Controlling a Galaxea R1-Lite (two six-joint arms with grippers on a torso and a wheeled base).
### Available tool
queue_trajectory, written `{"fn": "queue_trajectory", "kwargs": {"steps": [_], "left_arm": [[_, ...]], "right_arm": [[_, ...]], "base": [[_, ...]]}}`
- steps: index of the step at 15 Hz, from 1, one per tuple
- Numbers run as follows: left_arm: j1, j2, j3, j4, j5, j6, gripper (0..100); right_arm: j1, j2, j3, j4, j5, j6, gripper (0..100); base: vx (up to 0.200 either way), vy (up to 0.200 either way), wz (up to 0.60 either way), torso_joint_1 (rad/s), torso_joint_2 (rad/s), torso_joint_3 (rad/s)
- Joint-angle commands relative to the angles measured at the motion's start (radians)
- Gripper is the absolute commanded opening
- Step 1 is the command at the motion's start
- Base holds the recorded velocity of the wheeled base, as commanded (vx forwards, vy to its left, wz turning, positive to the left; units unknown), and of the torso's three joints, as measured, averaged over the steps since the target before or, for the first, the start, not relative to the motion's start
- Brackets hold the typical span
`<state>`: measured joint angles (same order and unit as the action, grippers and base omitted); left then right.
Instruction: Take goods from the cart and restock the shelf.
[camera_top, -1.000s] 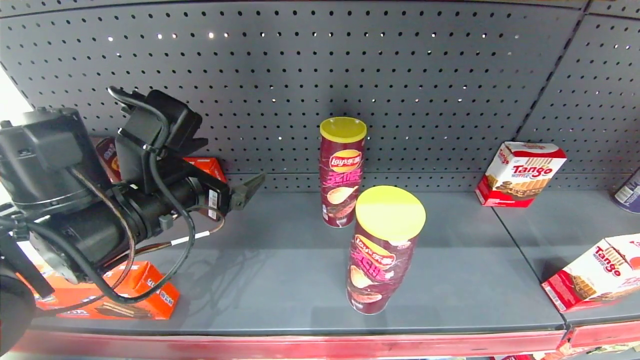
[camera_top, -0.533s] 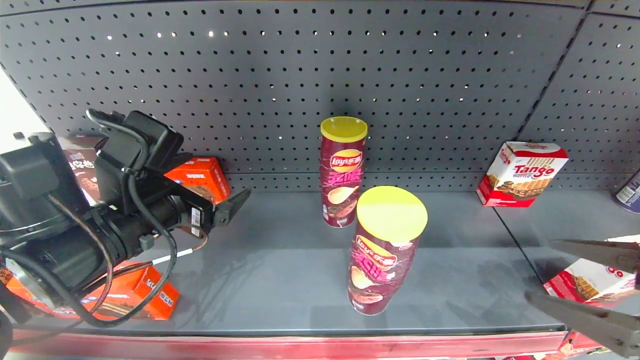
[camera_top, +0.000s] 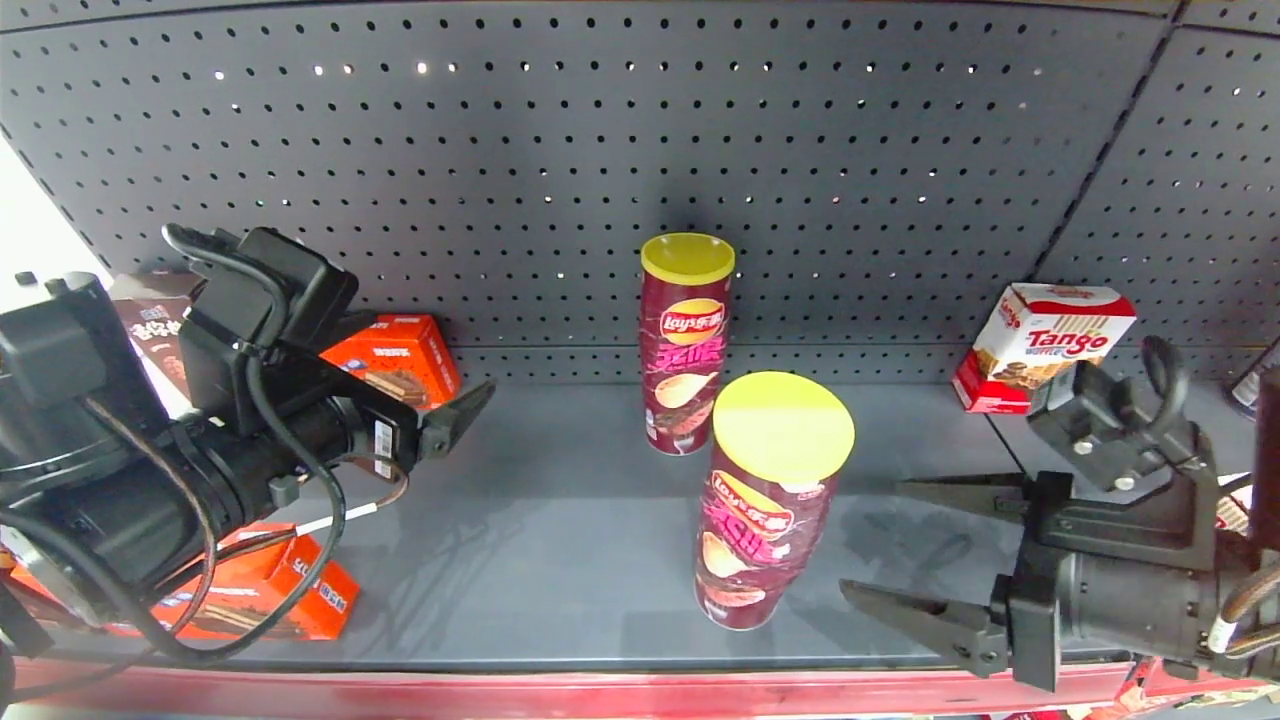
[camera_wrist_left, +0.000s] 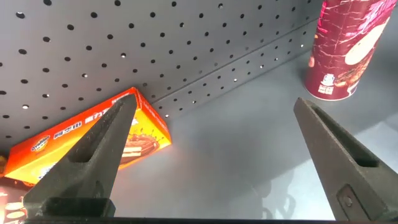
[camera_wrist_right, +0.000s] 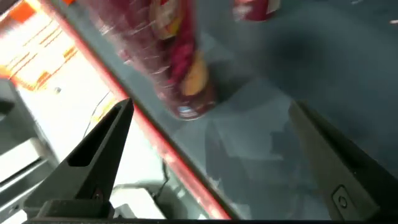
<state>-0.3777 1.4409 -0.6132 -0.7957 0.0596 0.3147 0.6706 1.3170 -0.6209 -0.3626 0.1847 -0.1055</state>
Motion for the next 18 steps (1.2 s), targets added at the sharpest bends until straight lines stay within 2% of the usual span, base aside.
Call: {"fn": "queue_trajectory", "kwargs": {"steps": [1,9,11,18], "left_arm": [[0.002,0.003,0.003,0.0,0.0,0.0,100],[0.002,0.003,0.001,-0.002,0.0,0.0,100],[0.022,0.0,0.007,-0.003,0.0,0.0,100],[0.023,-0.002,0.012,-0.017,-0.006,0.0,100]], "right_arm": [[0.049,0.068,-0.007,-0.003,-0.014,0.0,100],[0.05,0.149,-0.059,-0.004,-0.028,0.0,100],[0.044,0.18,-0.073,-0.006,-0.057,0.001,100],[-0.02,0.208,-0.091,-0.006,-0.08,0.001,100]], "base": [[0.0,0.0,0.0,0.0,0.0,0.0],[0.0,0.0,0.0,0.0,0.0,0.0],[0.0,0.0,0.0,0.0,0.0,0.0],[0.0,0.0,0.0,0.0,0.0,0.0]]}}
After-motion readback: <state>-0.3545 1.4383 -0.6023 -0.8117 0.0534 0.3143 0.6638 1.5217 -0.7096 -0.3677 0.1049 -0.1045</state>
